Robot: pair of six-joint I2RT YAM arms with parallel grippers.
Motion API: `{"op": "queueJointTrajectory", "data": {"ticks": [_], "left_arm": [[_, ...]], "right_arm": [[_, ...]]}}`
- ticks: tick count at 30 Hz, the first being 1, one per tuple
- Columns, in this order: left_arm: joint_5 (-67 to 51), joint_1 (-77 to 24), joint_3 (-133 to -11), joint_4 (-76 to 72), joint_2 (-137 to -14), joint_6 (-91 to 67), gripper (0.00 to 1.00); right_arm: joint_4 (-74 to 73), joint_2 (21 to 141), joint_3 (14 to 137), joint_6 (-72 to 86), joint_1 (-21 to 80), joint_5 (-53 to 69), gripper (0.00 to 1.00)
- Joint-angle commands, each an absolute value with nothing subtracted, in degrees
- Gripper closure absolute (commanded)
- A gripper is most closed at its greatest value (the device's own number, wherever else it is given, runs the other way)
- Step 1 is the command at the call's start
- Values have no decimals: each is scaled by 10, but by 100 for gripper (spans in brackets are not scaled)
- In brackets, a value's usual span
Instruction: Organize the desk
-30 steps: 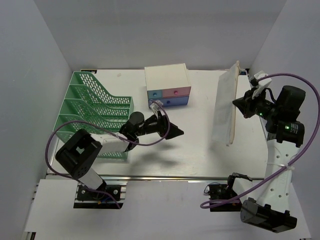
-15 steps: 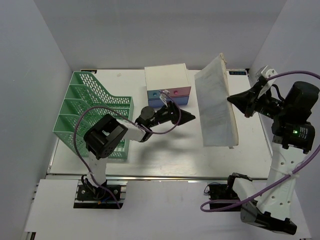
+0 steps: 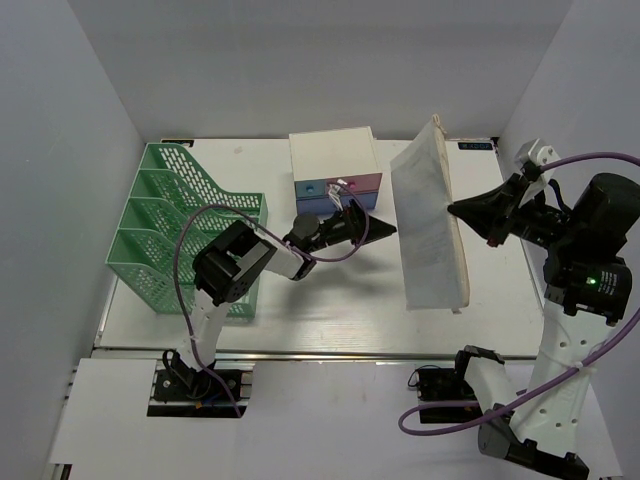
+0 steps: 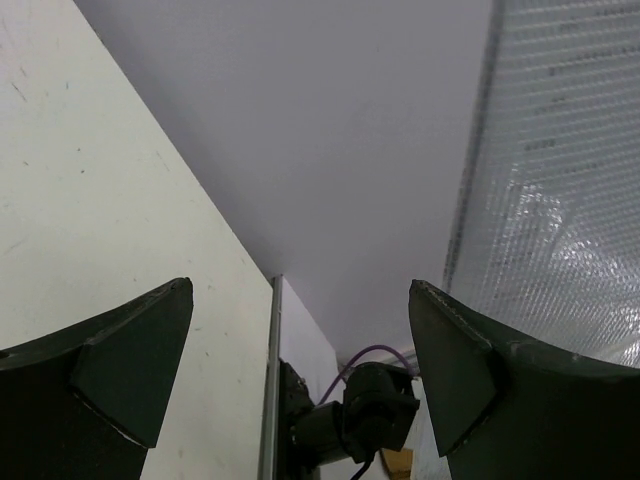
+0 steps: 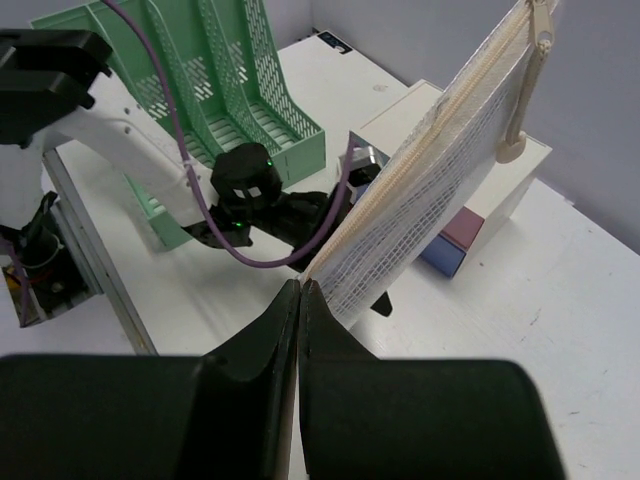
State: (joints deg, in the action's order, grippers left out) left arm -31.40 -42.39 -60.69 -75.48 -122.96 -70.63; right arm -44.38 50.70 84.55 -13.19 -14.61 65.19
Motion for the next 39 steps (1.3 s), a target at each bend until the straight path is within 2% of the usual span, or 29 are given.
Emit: {"op": "queueJointTrajectory", "data": {"ticks": [1,10,18,27,39], "left_arm": [[-309,-426,-644,-1035,-1232,-769,2],[-336,-432,-661,-1040,-1206,-777,2],[-312,-421,-573,-1040,-1142,-753,2],[-292,-416,-547,-1040,-1130,-745,4],[-328,-427,-600,-1040,-1116,-747,4]], "right_arm": [[-400,496,843,-109,-147,678,100],[-401,477,827,-111,-147,651,100],[-394,475,875,-112,-147,627,100],[-377,472,903,-78,-147,640,100],[-356,469,886,-62,-148,650,100]]}}
